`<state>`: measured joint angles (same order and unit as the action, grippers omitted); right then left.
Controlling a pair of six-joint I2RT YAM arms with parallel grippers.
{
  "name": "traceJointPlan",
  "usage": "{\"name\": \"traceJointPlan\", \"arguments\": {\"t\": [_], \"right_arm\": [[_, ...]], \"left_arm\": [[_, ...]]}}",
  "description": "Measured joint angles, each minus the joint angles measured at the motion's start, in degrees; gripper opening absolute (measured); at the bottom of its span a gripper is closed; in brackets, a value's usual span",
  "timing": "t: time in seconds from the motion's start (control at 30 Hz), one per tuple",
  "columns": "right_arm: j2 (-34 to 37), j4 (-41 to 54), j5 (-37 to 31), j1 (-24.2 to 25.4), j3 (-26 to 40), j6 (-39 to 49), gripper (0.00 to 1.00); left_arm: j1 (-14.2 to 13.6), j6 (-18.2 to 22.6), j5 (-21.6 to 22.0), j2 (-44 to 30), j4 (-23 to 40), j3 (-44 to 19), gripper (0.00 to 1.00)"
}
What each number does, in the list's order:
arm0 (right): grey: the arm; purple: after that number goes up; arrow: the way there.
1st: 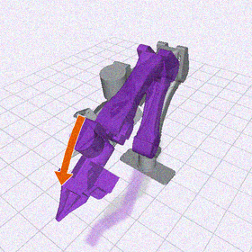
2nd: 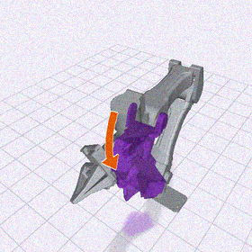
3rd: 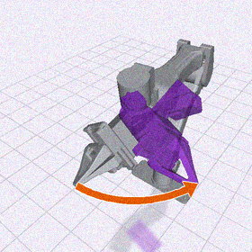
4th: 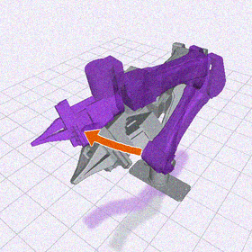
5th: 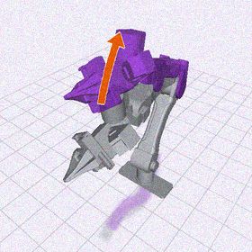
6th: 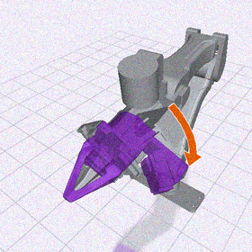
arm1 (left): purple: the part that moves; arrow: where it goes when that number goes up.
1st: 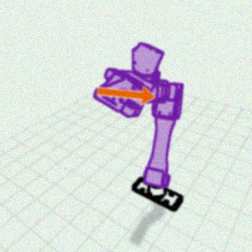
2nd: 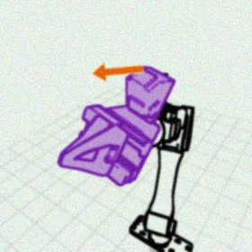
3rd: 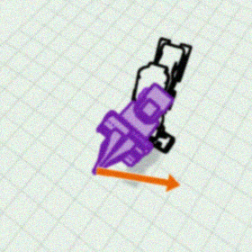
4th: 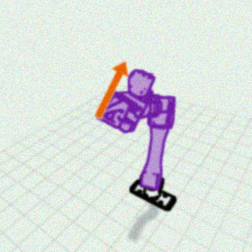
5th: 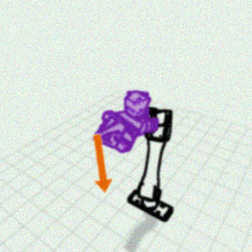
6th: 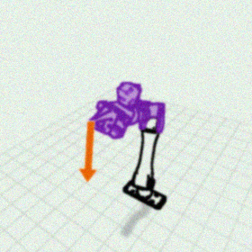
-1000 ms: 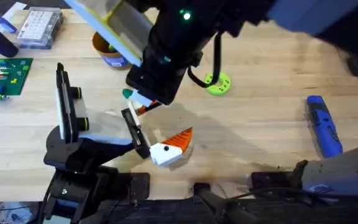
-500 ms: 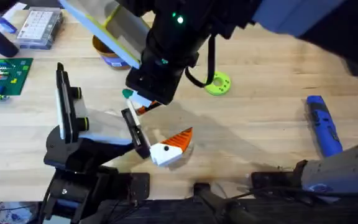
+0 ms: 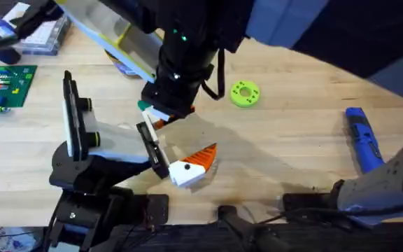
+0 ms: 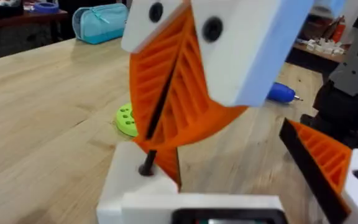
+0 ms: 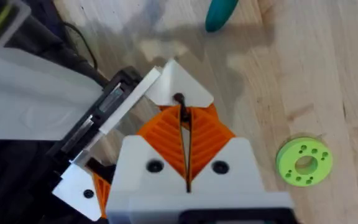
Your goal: Pick up the gripper from the table and insert it into the empty holder that is missing its gripper. Then pick up a screw, insert it into the mounting hole, and use the screwdriver to tighten it. Finally, clean up the table by picking up the vegetable and placing it into the bucket.
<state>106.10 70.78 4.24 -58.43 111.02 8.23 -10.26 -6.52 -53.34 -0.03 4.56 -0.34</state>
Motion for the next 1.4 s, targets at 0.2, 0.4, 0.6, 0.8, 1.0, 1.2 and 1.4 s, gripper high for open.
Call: {"name": "traceJointPlan", "arguments": {"t": [0.2, 0.4, 0.6, 0.8, 1.0, 1.2, 1.4], "right_arm": [[0.0, -0.1, 1.4, 0.0, 0.0, 0.0, 0.010], [0.5, -0.1, 1.6, 0.0, 0.0, 0.0, 0.010], [2.0, -0.8, 1.9, 0.2, 0.3, -0.1, 0.010], [2.4, -3.7, 2.3, 0.2, 0.3, -0.9, 0.010], [2.4, -3.9, 2.3, 0.2, 0.3, -1.0, 0.010], [2.4, -3.3, 2.3, 0.2, 0.3, -1.0, 0.010], [2.4, -2.6, 2.3, 0.2, 0.5, -1.0, 0.010]], "left_arm": [[0.0, 0.0, 0.0, 0.0, 0.0, 0.0, 0.990], [0.0, -0.1, 0.0, 0.0, 0.0, 0.0, 0.990], [0.1, -1.3, 0.5, 0.0, 0.0, 0.0, 0.990], [0.2, -1.5, 0.5, 0.0, 0.0, 0.0, 0.990], [0.2, -1.5, 0.5, 0.0, 0.0, 0.0, 0.990], [0.2, -1.5, 0.3, 0.0, 0.0, 0.0, 0.990], [0.0, -1.5, 0.0, 0.0, 0.1, 0.0, 0.990]]}}
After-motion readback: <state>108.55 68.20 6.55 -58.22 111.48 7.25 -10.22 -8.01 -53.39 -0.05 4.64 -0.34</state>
